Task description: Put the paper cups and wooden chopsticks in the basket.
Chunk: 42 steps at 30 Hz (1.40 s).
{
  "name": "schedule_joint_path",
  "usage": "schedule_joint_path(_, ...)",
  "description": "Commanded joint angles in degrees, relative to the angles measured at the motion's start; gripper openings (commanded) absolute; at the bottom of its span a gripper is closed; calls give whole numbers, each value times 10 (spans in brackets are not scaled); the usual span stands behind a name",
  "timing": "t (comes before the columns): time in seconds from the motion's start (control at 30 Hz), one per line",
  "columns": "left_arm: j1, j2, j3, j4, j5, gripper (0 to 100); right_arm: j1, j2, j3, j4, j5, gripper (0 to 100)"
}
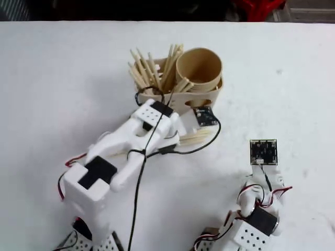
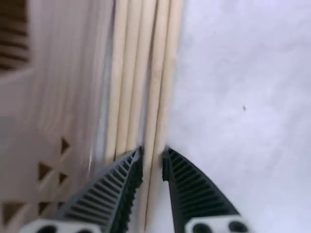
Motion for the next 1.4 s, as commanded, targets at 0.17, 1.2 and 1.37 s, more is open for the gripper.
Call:
schedule_joint_path(0.17, 33, 3, -7, 53, -4, 87, -2, -4, 3, 3, -2, 18)
schedule_joint_path(1.2, 43, -156, 112, -32, -26, 68, -2, -4, 3, 3, -2, 18)
schedule_joint_path(1.37, 44, -117, 118, -76, -18, 74, -2, -4, 3, 3, -2, 18)
